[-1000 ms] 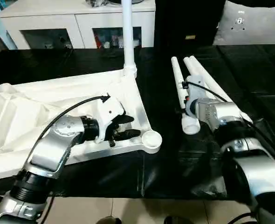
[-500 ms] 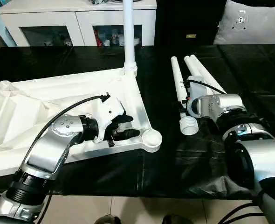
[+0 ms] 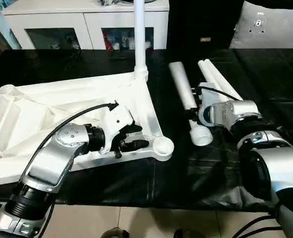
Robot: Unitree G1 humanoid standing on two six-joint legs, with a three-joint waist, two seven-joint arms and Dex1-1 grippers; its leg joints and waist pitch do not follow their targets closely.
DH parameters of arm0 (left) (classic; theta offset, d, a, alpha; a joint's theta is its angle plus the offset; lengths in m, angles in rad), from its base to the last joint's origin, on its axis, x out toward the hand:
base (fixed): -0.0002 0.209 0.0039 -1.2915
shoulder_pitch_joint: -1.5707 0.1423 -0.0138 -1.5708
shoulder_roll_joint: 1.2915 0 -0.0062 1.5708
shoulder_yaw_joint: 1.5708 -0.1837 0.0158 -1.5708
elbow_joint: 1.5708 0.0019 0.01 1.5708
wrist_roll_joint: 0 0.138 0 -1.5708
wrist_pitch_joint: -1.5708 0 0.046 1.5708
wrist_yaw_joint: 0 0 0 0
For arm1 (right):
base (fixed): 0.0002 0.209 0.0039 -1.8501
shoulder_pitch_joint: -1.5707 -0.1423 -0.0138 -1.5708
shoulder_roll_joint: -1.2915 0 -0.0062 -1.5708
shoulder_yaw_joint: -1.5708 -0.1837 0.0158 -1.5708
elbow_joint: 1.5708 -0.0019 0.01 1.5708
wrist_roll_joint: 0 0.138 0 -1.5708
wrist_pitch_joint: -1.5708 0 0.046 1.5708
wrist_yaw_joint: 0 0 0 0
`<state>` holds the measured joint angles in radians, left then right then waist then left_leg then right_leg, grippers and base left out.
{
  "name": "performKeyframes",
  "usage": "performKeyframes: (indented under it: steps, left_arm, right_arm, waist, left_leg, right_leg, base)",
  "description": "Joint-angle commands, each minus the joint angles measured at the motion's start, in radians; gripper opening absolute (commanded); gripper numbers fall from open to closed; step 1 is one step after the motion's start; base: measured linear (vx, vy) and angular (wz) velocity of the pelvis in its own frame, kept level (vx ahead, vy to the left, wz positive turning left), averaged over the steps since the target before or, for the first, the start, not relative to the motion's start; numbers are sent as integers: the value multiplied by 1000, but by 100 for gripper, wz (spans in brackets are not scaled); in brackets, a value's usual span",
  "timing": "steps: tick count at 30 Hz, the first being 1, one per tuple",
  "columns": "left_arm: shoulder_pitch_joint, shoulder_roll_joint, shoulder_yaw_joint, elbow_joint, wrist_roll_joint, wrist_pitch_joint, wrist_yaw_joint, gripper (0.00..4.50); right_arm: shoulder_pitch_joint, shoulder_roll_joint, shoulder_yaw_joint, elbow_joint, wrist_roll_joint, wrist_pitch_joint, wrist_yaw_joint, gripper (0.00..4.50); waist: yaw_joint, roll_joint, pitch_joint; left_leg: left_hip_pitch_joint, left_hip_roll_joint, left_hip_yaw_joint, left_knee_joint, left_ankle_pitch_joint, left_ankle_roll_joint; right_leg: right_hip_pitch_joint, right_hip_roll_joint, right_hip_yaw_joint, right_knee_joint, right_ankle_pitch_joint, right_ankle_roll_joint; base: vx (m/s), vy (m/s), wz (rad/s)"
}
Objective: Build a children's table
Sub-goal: Pick table leg
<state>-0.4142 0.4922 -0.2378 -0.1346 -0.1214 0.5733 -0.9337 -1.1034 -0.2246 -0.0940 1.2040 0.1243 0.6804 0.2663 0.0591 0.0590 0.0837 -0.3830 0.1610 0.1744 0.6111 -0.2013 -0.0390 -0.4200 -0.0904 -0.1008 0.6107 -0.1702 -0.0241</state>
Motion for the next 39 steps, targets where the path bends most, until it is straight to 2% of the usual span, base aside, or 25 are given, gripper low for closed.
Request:
performKeyframes:
  steps: [1,2,3,4,6,7,8,10,11,12,13,14,16,17,19,21,22,24,25,26,28,31,34,36,39]
  left_arm:
    - [-6,10,-8,-6,-3,5,-4,243]
    - [-8,8,-9,-1,-4,3,-4,243]
    - [-9,7,-8,1,-5,2,-3,243]
    - [-10,6,-8,3,-5,1,-3,243]
    - [-11,0,-3,9,-9,-2,2,243]
    - [-14,-12,4,20,-6,-13,22,243]
    - [-14,-12,4,20,-6,-13,22,243]
    - [-26,-41,22,48,2,-24,72,243]
    - [-51,-87,56,82,-3,-12,136,243]
    - [-58,-98,64,89,-6,-8,148,243]
    - [-65,-109,72,95,-10,-4,161,243]
    - [-89,-146,102,113,-31,31,198,243]
    - [-107,-176,127,123,-51,61,225,243]
    - [-124,-203,152,136,-68,78,254,261]
    - [-156,-251,202,154,-117,108,289,278]
    - [-170,-274,225,159,-144,119,303,278]
    - [-186,-300,252,163,-177,126,314,278]
    - [-213,-356,302,157,-240,157,342,278]
    - [-225,-387,331,147,-288,187,349,278]
    - [-237,-418,360,135,-339,223,356,278]
    - [-253,-463,402,115,-416,283,377,278]
    - [-279,-520,457,111,-500,319,422,278]
    - [-295,-549,480,118,-535,330,451,278]
    - [-299,-556,480,115,-541,336,454,278]
    - [-307,-570,492,109,-568,362,472,278]
  right_arm:
    - [-5,4,-19,13,7,-15,2,193]
    - [-4,5,-26,12,11,-21,1,190]
    - [-3,5,-29,10,13,-25,0,187]
    - [-2,5,-31,8,15,-27,-1,186]
    - [1,4,-41,0,23,-40,-4,184]
    - [12,0,-54,-22,32,-74,-12,184]
    - [12,0,-54,-22,32,-74,-12,184]
    - [39,-2,-91,-74,62,-165,-5,184]
    - [72,2,-155,-148,121,-235,16,184]
    - [78,2,-171,-164,138,-230,24,184]
    - [84,2,-188,-181,155,-224,32,184]
    - [112,5,-241,-250,218,-188,78,184]
    - [138,9,-265,-310,258,-164,129,184]
    - [168,14,-272,-371,288,-153,174,184]
    - [234,23,-270,-490,337,-148,261,184]
    - [269,27,-267,-545,362,-152,298,184]
    - [303,32,-274,-607,406,-133,337,184]
    - [367,43,-281,-734,498,-86,413,184]
    - [400,49,-280,-799,544,-54,453,184]
    - [434,52,-273,-863,587,-23,495,184]
    - [477,59,-265,-933,630,14,537,184]
    - [514,67,-257,-996,672,47,560,184]
    - [543,67,-241,-1046,692,61,568,184]
    - [554,66,-232,-1068,700,66,568,184]
    - [570,65,-224,-1100,711,82,566,184]
  waist:
    - [3,-3,-76]
    - [4,0,-77]
    - [3,-3,-78]
    - [4,2,-80]
    - [3,0,-82]
    - [5,10,-84]
    - [3,4,-83]
    - [4,3,-85]
    - [5,10,-84]
    - [7,3,-90]
    - [6,1,-90]
    - [7,1,-90]
    - [11,-1,-88]
    - [13,-2,-89]
    - [14,-4,-83]
    - [22,-8,-87]
    - [20,-13,-87]
    - [29,-13,-85]
    - [31,-21,-86]
    - [38,-23,-87]
    - [44,-23,-87]
    - [48,-28,-81]
    - [52,-27,-79]
    - [53,-27,-79]
    - [54,-27,-81]
  left_leg:
    - [12,62,-18,-69,-140,25]
    - [11,62,-18,-68,-139,23]
    - [11,61,-18,-68,-138,23]
    - [11,61,-19,-67,-136,23]
    - [9,61,-18,-66,-123,27]
    - [11,61,-19,-64,-120,25]
    - [9,60,-18,-64,-122,28]
    - [8,59,-18,-63,-113,36]
    - [8,59,-17,-62,-118,39]
    - [11,58,-16,-58,-105,49]
    - [9,57,-17,-59,-89,57]
    - [7,57,-20,-59,-72,73]
    - [7,57,-18,-58,-81,90]
    - [7,58,-19,-57,-78,100]
    - [4,55,-16,-57,-87,112]
    - [3,58,-19,-56,-66,123]
    - [0,57,-20,-57,-64,128]
    - [4,57,-18,-56,-68,133]
    - [4,57,-16,-56,-65,137]
    - [3,60,-19,-56,-59,143]
    - [3,61,-19,-55,-50,147]
    - [2,55,-17,-57,-67,133]
    - [5,54,-20,-61,-87,107]
    - [5,56,-22,-64,-83,99]
    - [4,56,-22,-63,-71,95]
  right_leg:
    - [66,-68,59,-55,-177,-278]
    - [66,-68,59,-54,-171,-279]
    - [66,-67,58,-54,-165,-278]
    - [67,-67,58,-53,-160,-280]
    - [69,-67,57,-51,-134,-284]
    - [68,-67,57,-48,-127,-286]
    - [69,-66,57,-50,-117,-287]
    - [70,-67,57,-49,-99,-289]
    - [69,-68,58,-50,-92,-284]
    - [73,-68,59,-49,-64,-282]
    - [75,-65,59,-47,-47,-285]
    - [74,-63,55,-44,-37,-295]
    - [77,-64,55,-47,-42,-298]
    - [76,-66,54,-48,-52,-299]
    - [77,-63,53,-56,-79,-288]
    - [77,-66,52,-55,-84,-282]
    - [79,-66,51,-57,-94,-279]
    - [77,-67,52,-64,-134,-269]
    - [79,-66,52,-65,-137,-268]
    - [76,-69,51,-66,-153,-262]
    - [73,-69,51,-67,-171,-255]
    - [69,-68,49,-82,-260,-224]
    - [66,-67,47,-92,-335,-177]
    - [65,-66,49,-93,-334,-156]
    - [65,-66,50,-89,-310,-158]
  base:
    - [0,0,0]
    - [0,0,0]
    - [0,0,0]
    - [0,0,0]
    - [0,0,0]
    - [0,0,0]
    - [0,0,0]
    - [0,0,0]
    - [0,0,0]
    - [0,0,0]
    - [0,0,0]
    - [0,0,0]
    - [0,0,0]
    - [0,0,0]
    - [0,0,0]
    - [0,0,0]
    - [0,0,0]
    - [0,0,0]
    - [0,0,0]
    - [0,0,0]
    - [0,0,0]
    - [0,0,0]
    - [0,0,0]
    - [0,0,0]
    - [0,0,0]
